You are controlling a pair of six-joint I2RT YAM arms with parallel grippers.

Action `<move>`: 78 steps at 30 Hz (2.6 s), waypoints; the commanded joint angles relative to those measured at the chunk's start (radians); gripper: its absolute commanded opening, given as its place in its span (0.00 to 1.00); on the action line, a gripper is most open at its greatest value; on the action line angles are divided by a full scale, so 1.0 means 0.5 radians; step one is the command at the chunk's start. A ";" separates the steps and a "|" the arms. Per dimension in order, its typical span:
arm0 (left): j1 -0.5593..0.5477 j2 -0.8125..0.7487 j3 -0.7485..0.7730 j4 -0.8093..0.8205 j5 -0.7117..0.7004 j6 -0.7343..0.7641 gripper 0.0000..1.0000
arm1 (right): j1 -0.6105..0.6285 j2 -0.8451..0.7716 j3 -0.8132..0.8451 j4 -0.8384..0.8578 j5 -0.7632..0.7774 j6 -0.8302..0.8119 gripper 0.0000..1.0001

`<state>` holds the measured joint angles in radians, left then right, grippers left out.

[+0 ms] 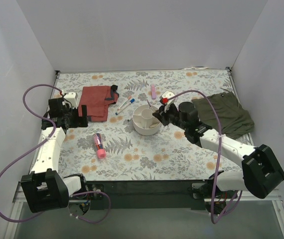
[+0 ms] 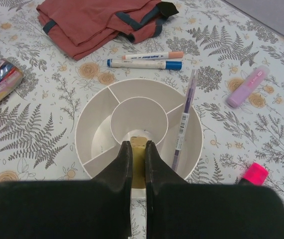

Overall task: Sort the stationery into containers
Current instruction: Place the stationery in the storage box, then pick up the pen from the center of the board.

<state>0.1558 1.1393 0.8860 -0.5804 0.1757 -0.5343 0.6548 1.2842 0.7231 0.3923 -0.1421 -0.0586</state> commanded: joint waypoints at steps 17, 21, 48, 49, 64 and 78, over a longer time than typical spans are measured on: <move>0.017 0.096 0.121 -0.036 -0.038 0.078 0.86 | -0.036 0.193 -0.093 0.261 -0.115 0.071 0.09; 0.014 0.084 0.106 -0.036 -0.032 0.074 0.86 | -0.036 0.190 -0.093 0.258 -0.139 0.074 0.15; 0.017 0.087 0.054 0.032 0.017 0.056 0.86 | -0.049 0.168 -0.010 0.127 -0.179 0.080 0.46; 0.017 0.087 0.053 0.035 0.020 0.056 0.86 | -0.049 0.174 -0.004 0.117 -0.188 0.099 0.48; 0.017 0.016 -0.023 0.145 0.075 0.013 0.86 | -0.315 0.159 0.479 -0.400 -0.113 0.277 0.53; -0.051 0.022 0.060 0.308 0.195 -0.241 0.86 | -0.613 0.696 0.965 -1.079 0.244 0.240 0.54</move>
<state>0.1520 1.1629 0.8806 -0.4591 0.2481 -0.6083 0.3637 1.5902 1.1500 -0.0597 -0.0597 0.0750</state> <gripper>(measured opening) 0.857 0.533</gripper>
